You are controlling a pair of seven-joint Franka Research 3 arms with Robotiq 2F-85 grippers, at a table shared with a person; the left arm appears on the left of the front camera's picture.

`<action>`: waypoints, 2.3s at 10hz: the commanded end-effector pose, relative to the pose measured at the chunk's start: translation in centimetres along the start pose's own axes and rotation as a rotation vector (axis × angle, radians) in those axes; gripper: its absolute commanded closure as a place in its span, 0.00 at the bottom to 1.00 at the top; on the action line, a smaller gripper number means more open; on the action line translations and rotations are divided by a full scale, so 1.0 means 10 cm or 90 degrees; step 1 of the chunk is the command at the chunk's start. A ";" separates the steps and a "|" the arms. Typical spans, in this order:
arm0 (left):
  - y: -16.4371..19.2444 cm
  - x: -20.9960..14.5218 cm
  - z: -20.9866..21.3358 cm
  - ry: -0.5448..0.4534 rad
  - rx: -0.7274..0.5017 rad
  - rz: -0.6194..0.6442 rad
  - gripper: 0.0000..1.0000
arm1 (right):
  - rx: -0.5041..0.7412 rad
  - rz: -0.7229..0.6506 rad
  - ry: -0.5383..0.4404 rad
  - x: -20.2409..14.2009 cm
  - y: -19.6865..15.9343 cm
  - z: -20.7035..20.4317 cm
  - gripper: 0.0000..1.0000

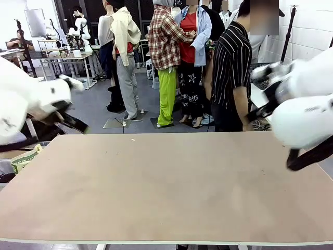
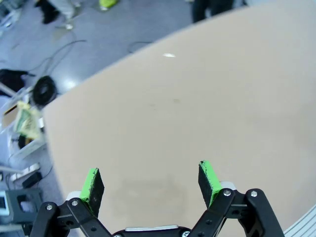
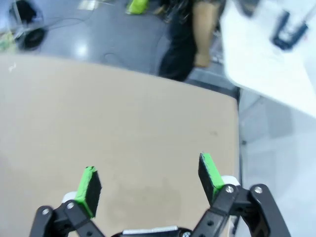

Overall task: Transfer purchased items from the store into the shopping bag.
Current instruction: Open the Reusable shopping bag in the center of the table.

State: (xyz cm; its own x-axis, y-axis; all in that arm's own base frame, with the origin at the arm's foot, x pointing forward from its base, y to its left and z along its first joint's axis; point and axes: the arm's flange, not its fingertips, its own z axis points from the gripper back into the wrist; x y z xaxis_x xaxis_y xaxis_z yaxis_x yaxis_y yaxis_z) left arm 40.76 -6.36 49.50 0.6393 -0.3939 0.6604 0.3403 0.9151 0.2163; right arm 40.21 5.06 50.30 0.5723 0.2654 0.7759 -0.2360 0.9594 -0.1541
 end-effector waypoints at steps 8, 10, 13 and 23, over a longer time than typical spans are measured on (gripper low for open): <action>2.00 -1.18 0.71 0.067 0.146 0.368 0.00 | -0.125 -0.347 0.000 -1.06 -2.24 0.42 0.00; 2.00 -1.18 0.71 0.067 0.146 0.368 0.00 | -0.125 -0.347 0.000 -1.06 -2.24 0.42 0.00; 2.00 -1.18 0.71 0.067 0.146 0.368 0.00 | -0.125 -0.347 0.000 -1.06 -2.24 0.42 0.00; 2.00 -1.18 0.71 0.067 0.146 0.368 0.00 | -0.125 -0.347 0.000 -1.06 -2.24 0.42 0.00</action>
State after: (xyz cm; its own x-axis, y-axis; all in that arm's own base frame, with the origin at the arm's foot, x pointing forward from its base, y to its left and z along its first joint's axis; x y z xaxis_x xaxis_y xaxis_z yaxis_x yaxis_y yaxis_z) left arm 35.17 17.16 51.01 0.7422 0.1840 0.6444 -0.2330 0.9724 -0.0093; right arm 36.26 -19.63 48.13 0.5678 -0.2727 0.7767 0.2409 0.9573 0.1601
